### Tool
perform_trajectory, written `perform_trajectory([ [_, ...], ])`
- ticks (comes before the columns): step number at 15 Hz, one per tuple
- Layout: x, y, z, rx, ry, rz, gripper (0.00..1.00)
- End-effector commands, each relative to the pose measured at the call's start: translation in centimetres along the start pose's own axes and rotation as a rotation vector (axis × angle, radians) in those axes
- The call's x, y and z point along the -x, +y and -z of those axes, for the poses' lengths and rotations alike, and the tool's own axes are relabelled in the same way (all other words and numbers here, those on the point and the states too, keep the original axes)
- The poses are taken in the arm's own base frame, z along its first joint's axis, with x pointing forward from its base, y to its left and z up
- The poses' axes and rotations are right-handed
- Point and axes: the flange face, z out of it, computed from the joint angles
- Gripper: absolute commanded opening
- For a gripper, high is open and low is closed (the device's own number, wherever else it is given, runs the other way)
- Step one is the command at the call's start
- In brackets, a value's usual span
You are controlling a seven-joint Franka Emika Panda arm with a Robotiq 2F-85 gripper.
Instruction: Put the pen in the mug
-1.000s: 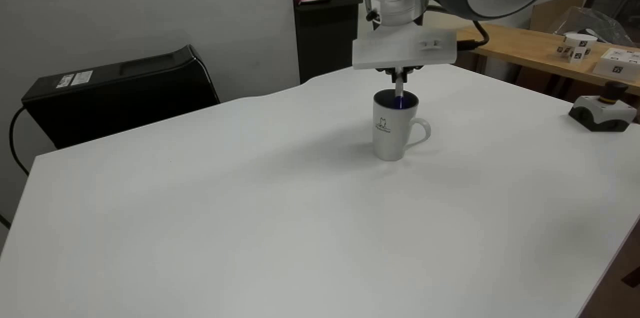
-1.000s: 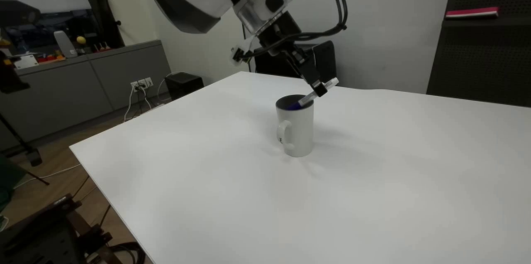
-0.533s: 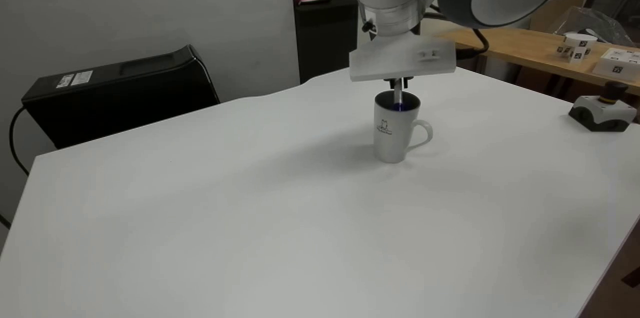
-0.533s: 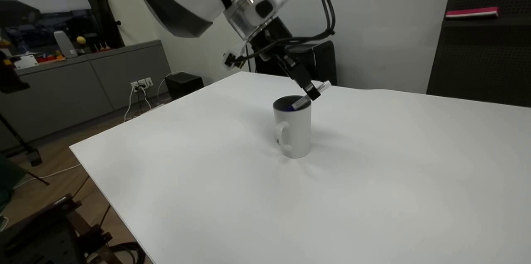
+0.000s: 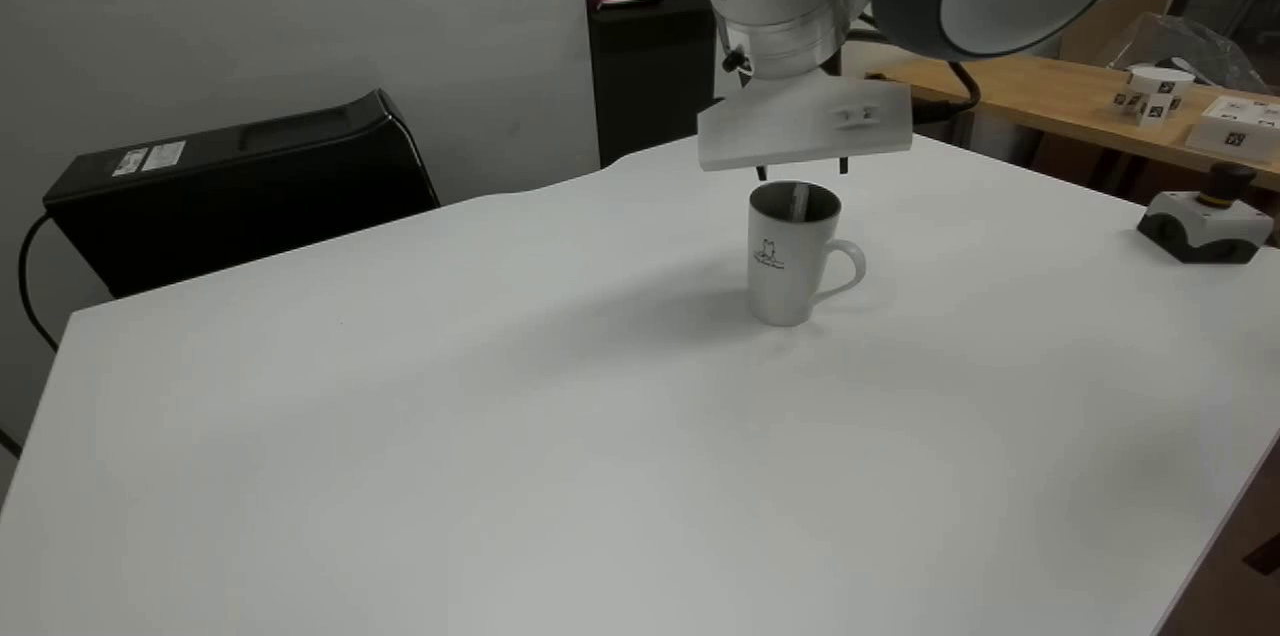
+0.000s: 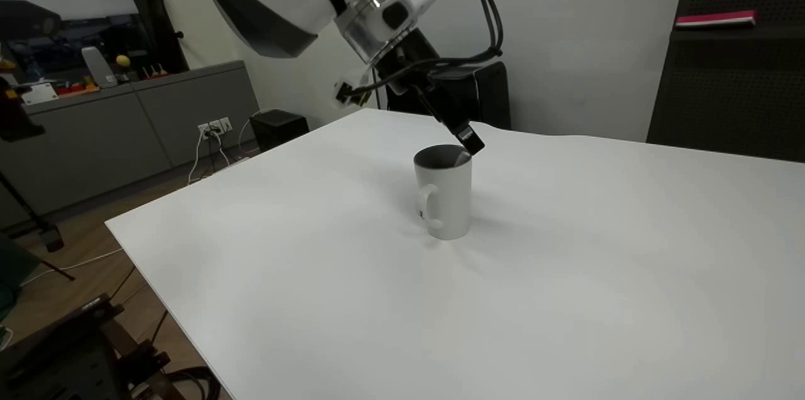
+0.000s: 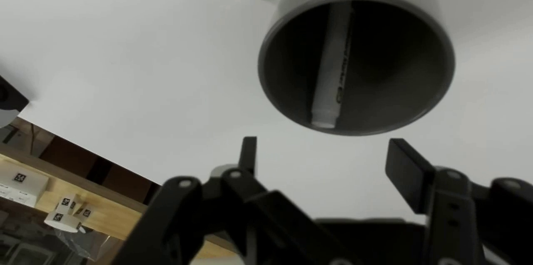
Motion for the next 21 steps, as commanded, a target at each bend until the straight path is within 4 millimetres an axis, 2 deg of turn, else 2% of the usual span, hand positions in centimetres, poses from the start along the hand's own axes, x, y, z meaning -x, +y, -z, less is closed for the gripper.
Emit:
perform_trajectory([
  [1,-1.0,0.8,2.0,-0.021,-0.023,-0.016,1.00],
  [5,-3.7,1.3,4.4,-0.073,-0.165,0.020,1.00],
  [8,-5.9,2.8,5.7,-0.117,-0.299,0.050,1.00],
  [11,-6.8,4.4,6.4,-0.151,-0.469,0.143,1.00],
  [13,-7.8,6.1,6.4,-0.173,-0.577,0.209,1.00],
  [16,-9.3,9.6,6.0,-0.173,-0.708,0.293,1.00],
  [19,-10.7,12.6,5.4,-0.138,-0.755,0.335,1.00],
  [21,-11.3,13.9,5.2,-0.126,-0.755,0.343,1.00],
])
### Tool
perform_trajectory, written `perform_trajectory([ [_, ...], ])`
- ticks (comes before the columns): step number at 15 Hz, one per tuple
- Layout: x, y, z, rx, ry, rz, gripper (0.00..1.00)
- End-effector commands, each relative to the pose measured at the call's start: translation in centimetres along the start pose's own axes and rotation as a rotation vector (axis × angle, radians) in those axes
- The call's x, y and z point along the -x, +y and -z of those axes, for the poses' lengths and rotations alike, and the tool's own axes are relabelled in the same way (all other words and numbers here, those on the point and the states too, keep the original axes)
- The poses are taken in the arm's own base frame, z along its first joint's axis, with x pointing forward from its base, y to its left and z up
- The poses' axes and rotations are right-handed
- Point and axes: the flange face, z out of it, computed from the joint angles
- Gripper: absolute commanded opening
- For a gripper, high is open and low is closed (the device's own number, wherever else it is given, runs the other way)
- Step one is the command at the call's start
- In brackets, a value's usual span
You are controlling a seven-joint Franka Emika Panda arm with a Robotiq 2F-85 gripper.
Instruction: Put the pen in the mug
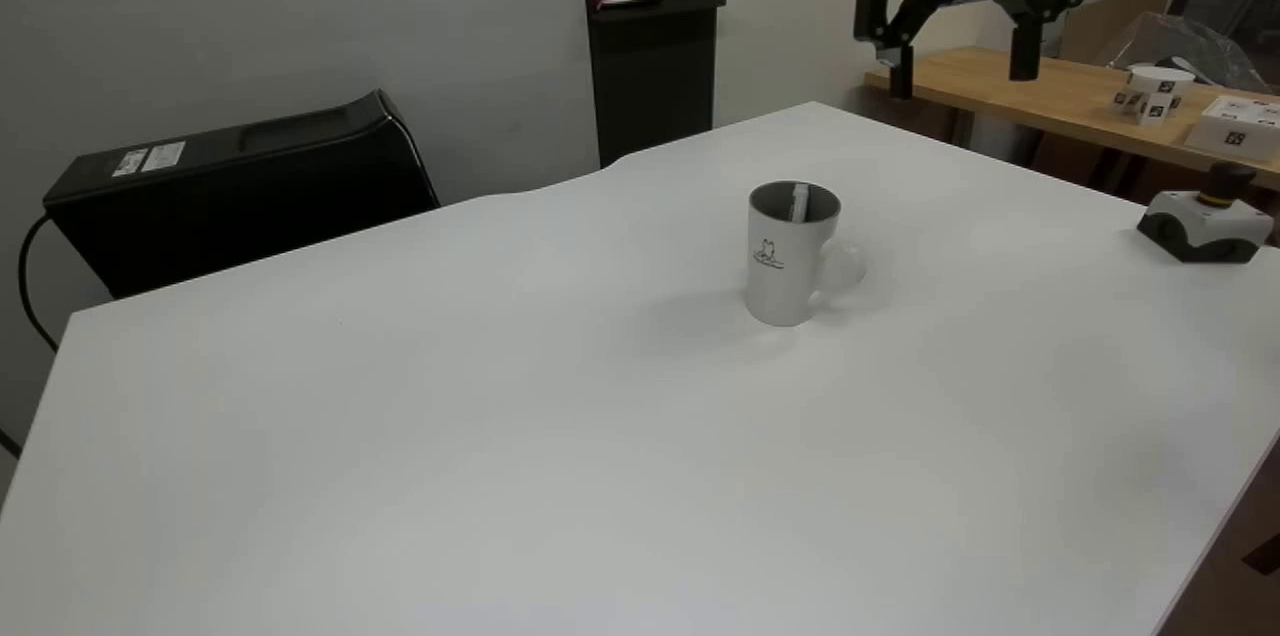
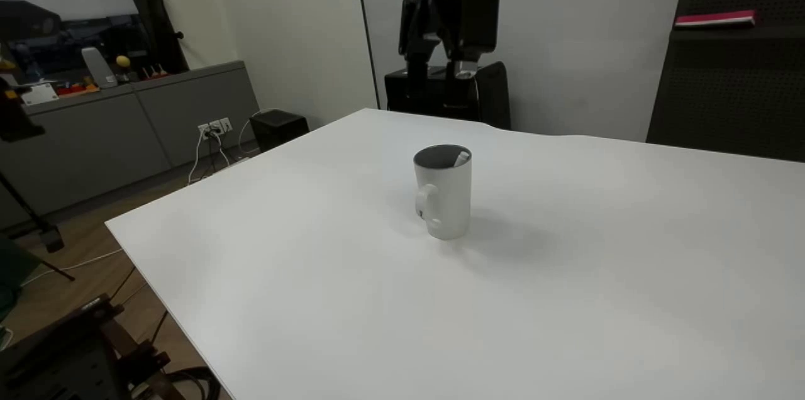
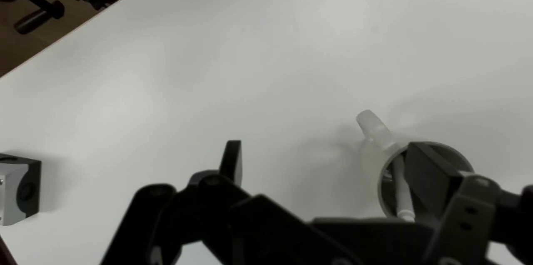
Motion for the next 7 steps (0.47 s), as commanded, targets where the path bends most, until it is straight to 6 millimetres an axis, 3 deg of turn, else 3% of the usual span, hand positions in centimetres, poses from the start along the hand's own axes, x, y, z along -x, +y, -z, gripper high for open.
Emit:
perform_trajectory([
  [1,0.1,1.8,1.3,0.017,-0.009,0.020,1.00],
  [2,-0.2,1.3,0.3,0.007,-0.009,0.006,1.00],
  [7,-0.2,1.3,0.1,0.011,-0.013,0.009,1.00],
])
